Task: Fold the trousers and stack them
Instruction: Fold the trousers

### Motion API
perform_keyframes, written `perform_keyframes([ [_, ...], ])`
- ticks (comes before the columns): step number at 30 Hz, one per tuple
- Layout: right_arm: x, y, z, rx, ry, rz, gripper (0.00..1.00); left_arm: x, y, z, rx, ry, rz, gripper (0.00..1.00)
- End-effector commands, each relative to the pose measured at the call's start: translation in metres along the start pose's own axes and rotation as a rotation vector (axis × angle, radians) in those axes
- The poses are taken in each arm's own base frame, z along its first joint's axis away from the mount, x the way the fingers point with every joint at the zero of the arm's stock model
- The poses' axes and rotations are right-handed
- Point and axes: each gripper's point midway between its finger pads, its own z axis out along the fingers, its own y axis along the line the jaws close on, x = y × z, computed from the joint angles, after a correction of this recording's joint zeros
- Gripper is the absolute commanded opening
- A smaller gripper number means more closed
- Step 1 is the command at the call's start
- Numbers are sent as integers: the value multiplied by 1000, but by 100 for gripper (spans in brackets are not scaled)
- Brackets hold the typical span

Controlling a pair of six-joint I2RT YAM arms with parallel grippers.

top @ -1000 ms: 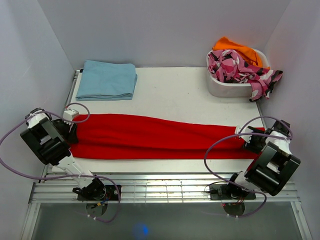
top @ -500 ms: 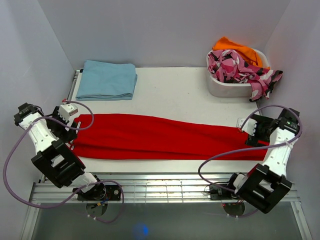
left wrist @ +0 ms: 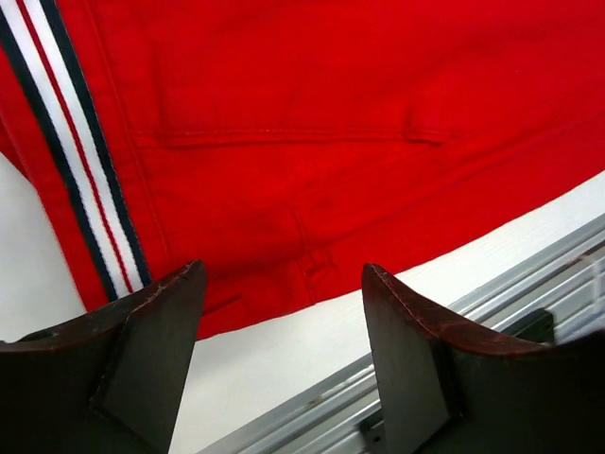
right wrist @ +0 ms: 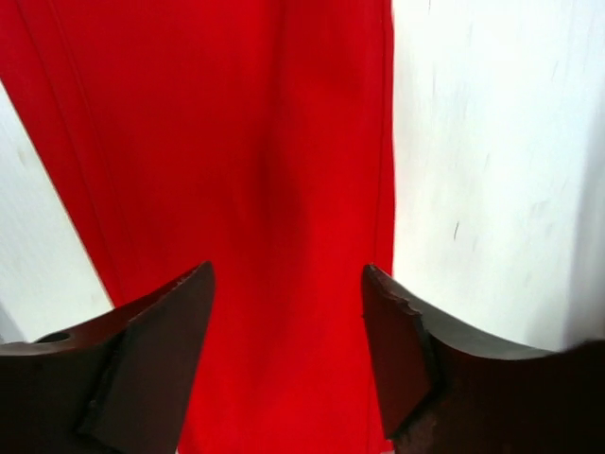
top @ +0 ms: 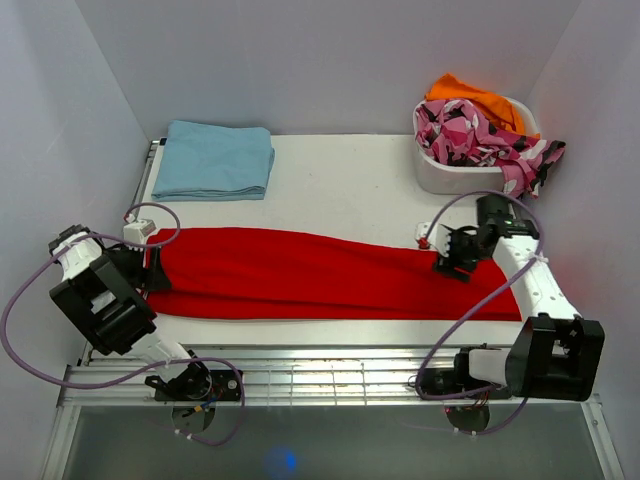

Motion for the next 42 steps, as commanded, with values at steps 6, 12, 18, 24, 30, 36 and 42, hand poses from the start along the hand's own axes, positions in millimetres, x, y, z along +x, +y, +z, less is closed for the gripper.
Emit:
perform_keyframes([
  [6, -192, 39, 72, -62, -216, -3, 60, -4, 7, 0, -66, -8, -309, 76],
  [12, -276, 77, 118, -145, -249, -73, 56, -14, 3, -17, -127, -26, -406, 81],
  [18, -342, 126, 154, -184, -309, -158, 55, -5, 11, -25, -209, 28, -536, 82],
  [24, -381, 149, 186, -169, -330, -196, 49, 1, 11, -21, -245, 37, -666, 78],
  [30, -374, 160, 207, -166, -290, -247, 44, -8, 9, -15, -199, 13, -762, 76],
  [36, -359, 153, 222, -107, -245, -278, 23, -11, 16, -6, -187, 0, -825, 73],
  [42, -346, 143, 237, -68, -192, -293, 8, 5, 22, 10, -185, 59, -895, 59],
])
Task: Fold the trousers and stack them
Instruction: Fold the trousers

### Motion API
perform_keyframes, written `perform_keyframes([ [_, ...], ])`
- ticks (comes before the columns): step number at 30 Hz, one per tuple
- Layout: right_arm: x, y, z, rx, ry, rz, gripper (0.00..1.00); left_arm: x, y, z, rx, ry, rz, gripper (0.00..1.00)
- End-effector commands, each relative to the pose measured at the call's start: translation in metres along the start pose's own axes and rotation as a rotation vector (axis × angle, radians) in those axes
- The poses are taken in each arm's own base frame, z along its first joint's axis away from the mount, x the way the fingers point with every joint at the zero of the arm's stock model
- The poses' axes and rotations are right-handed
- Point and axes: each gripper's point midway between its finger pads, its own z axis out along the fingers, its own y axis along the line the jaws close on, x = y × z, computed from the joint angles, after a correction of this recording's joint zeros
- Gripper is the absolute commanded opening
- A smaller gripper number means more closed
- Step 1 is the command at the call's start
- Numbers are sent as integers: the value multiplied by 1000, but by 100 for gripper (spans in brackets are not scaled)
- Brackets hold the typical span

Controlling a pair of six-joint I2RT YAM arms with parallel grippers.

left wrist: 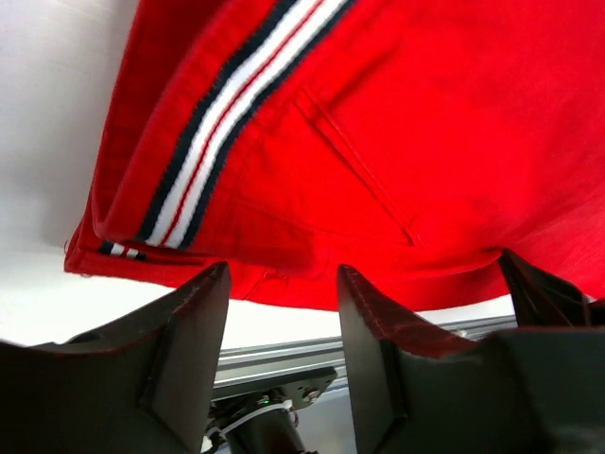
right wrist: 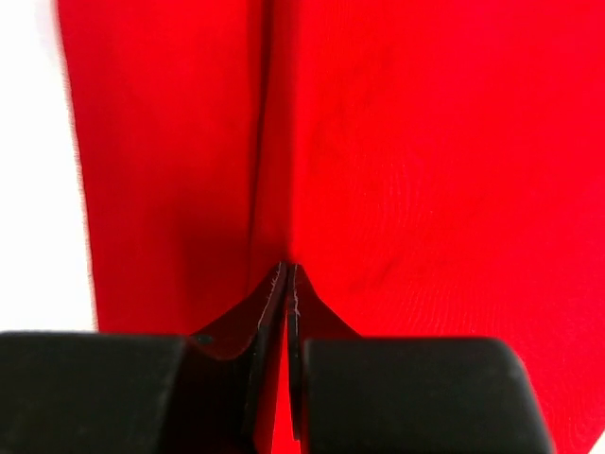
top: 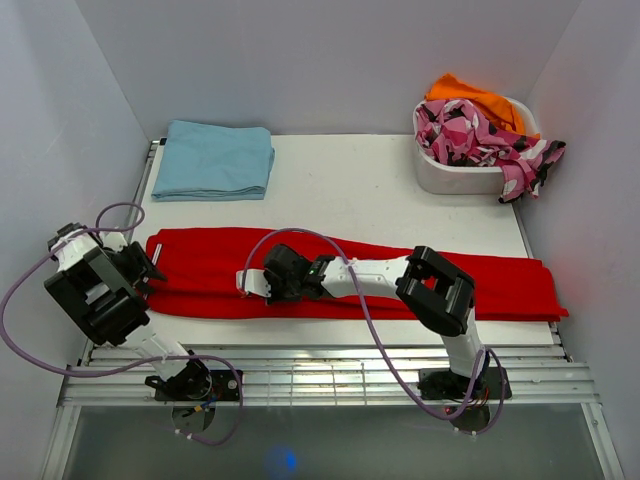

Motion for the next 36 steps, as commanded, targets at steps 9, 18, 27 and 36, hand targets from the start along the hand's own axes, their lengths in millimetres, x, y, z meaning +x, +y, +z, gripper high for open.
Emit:
perform_keyframes([
  [9, 12, -41, 9, 91, 17, 42, 8, -45, -6, 16, 67, -79, -37, 17],
  [18, 7, -85, -6, 158, -23, 95, 8, -92, -34, 6, 105, -140, 56, 0],
  [27, -31, -97, -41, 169, -128, 101, 8, -99, -65, -51, 120, -246, 170, 0],
  [36, -41, -75, -53, 50, -155, 111, 49, -74, -67, -64, 96, -195, 229, 0],
])
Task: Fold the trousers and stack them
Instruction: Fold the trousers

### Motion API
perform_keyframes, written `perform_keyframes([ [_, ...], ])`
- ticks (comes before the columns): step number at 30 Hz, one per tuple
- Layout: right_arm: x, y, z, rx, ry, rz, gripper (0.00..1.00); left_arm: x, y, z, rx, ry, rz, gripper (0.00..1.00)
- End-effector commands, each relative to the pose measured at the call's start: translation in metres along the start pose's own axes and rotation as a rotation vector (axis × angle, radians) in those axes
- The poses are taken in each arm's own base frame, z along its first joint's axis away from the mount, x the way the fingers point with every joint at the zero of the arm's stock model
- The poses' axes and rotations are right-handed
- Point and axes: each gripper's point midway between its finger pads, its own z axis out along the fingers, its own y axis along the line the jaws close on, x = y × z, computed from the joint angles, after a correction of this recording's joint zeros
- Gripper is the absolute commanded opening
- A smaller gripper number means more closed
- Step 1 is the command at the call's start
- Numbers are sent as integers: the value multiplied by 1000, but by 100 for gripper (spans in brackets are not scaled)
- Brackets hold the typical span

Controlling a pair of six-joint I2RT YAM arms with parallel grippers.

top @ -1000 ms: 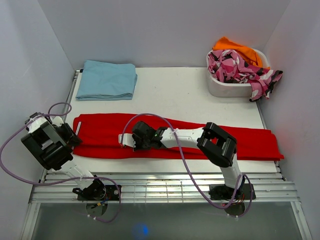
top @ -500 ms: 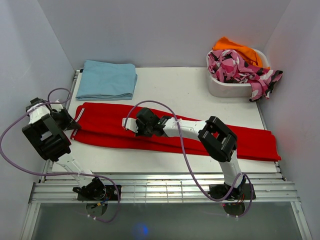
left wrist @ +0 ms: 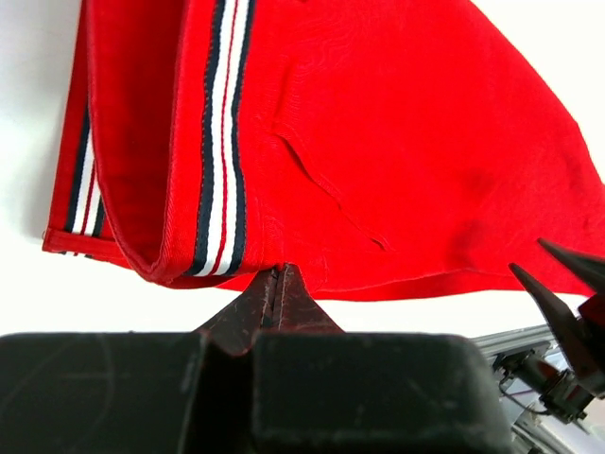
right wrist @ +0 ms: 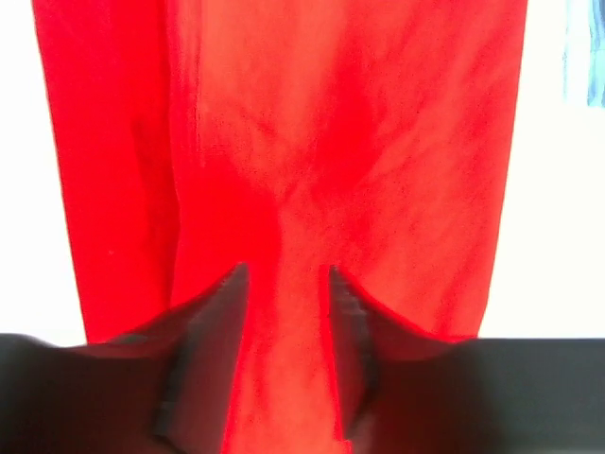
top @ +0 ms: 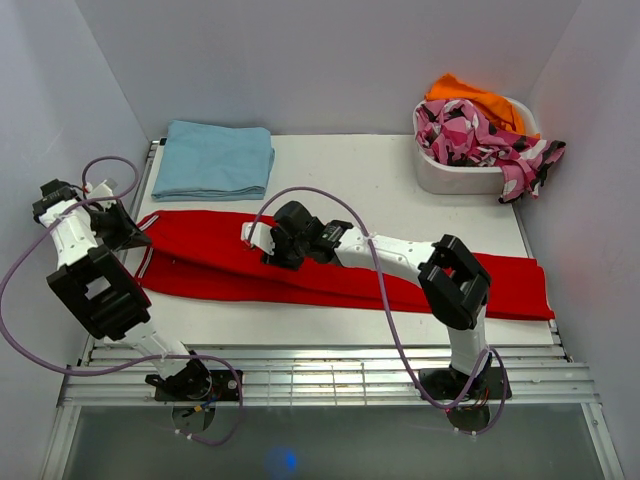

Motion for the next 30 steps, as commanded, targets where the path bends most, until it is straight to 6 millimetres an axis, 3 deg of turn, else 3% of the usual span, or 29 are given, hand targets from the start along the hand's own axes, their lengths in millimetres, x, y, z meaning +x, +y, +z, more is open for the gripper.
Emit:
perform_keyframes([
  [1, -18, 14, -5, -77, -55, 0, 58, 1, -9, -14, 11, -18, 31, 0],
  [2, -17, 19, -2, -96, -55, -2, 66, 1, -9, -11, 24, -11, 21, 0],
  [4, -19, 32, 1, -147, -66, -4, 68, -2, -8, -10, 29, -8, 1, 0],
  [8, -18, 52, 6, -210, -68, -26, 66, -11, -6, -9, 24, -16, -4, 0],
  [14, 5, 62, 23, -232, -9, -57, 62, -29, -7, -13, 29, -29, -12, 0],
  [17, 21, 53, 35, -171, 41, -72, 54, -31, -8, -13, 41, -22, -15, 0],
  [18, 24, 41, 37, -106, 61, -78, 51, -31, -7, -13, 39, -21, -11, 0],
  [21, 35, 27, 42, -25, 103, -78, 40, -29, -6, -13, 31, -14, -8, 0],
  [22, 30, 24, 40, -10, 86, -79, 34, -29, -5, -13, 29, -14, -7, 0],
  [23, 34, 17, 39, 33, 107, -79, 19, -29, -5, -12, 31, -13, -6, 0],
  [24, 29, 12, 36, 54, 94, -80, 11, -28, -5, -12, 33, -9, -9, 0],
  [30, 10, -9, 23, 130, 66, -95, 8, -38, -3, -9, 37, -20, -17, 0],
])
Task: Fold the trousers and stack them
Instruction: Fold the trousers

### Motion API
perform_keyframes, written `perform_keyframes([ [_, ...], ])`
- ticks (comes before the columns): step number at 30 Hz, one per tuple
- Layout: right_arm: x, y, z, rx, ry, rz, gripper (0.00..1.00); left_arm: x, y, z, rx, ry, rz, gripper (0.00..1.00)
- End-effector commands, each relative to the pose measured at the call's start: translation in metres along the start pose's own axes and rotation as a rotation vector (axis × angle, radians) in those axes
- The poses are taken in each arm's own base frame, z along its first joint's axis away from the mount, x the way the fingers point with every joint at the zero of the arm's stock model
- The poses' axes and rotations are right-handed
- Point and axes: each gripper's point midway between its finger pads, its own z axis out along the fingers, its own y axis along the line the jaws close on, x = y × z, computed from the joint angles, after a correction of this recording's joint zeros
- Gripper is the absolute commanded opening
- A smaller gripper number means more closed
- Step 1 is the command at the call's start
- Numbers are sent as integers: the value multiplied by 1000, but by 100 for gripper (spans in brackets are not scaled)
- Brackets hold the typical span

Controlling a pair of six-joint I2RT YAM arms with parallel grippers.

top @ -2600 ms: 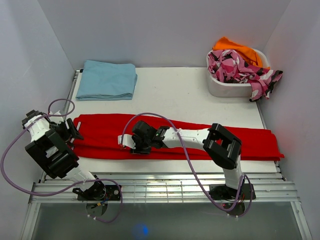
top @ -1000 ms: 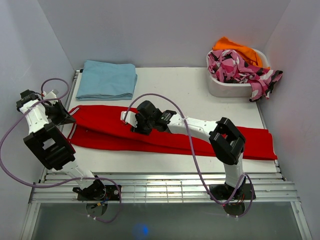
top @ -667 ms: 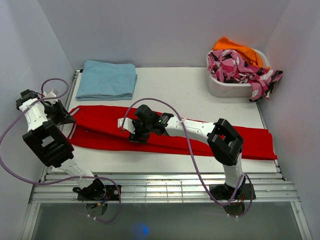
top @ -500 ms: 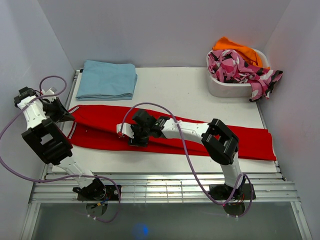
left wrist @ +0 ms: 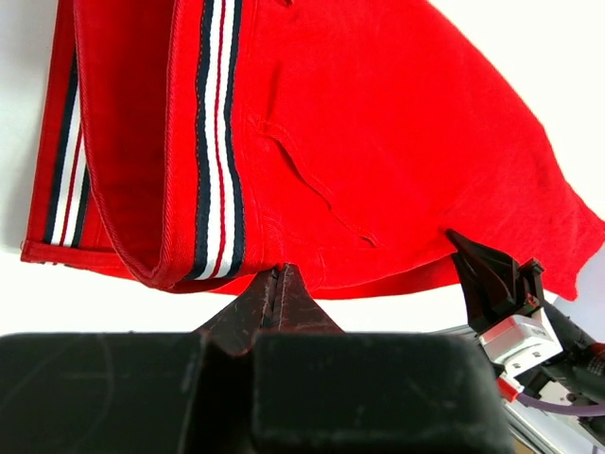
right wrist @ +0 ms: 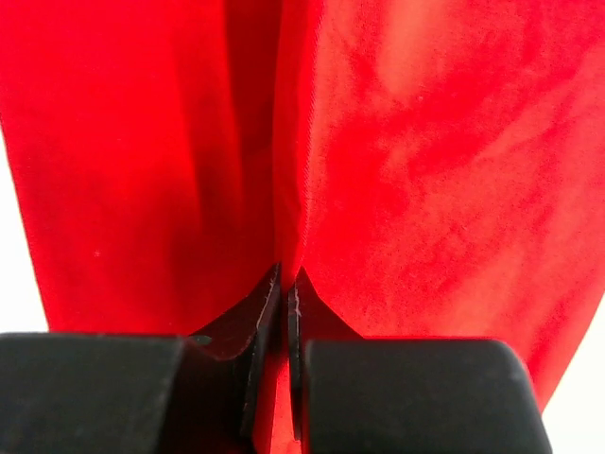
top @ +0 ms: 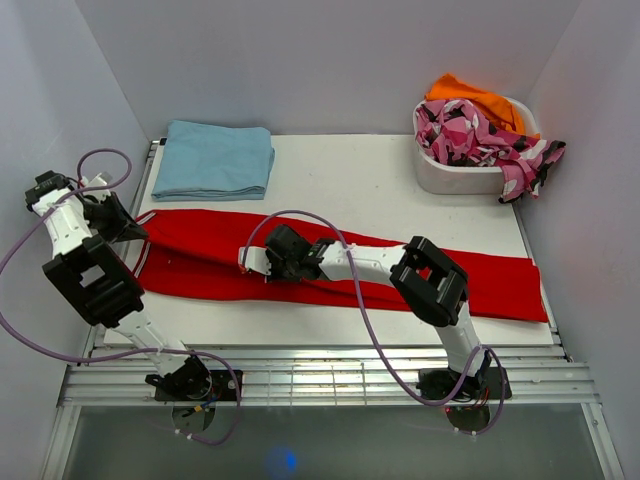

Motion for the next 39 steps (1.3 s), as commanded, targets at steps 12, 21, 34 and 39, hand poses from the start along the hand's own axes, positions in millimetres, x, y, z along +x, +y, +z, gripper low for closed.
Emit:
perform_keyframes([
  [12, -51, -31, -86, 80, -149, -31, 8, -10, -11, -57, -76, -52, 187, 0],
  [21, 18, 63, -23, -187, 17, -63, 8, 120, 70, 8, -220, 244, 86, 0],
  [34, 47, 71, 0, -188, 97, -90, 8, 115, 133, 55, -342, 271, 24, 0],
  [39, 48, 71, 0, -189, 104, -87, 8, 53, 113, 22, -329, 111, 94, 0],
])
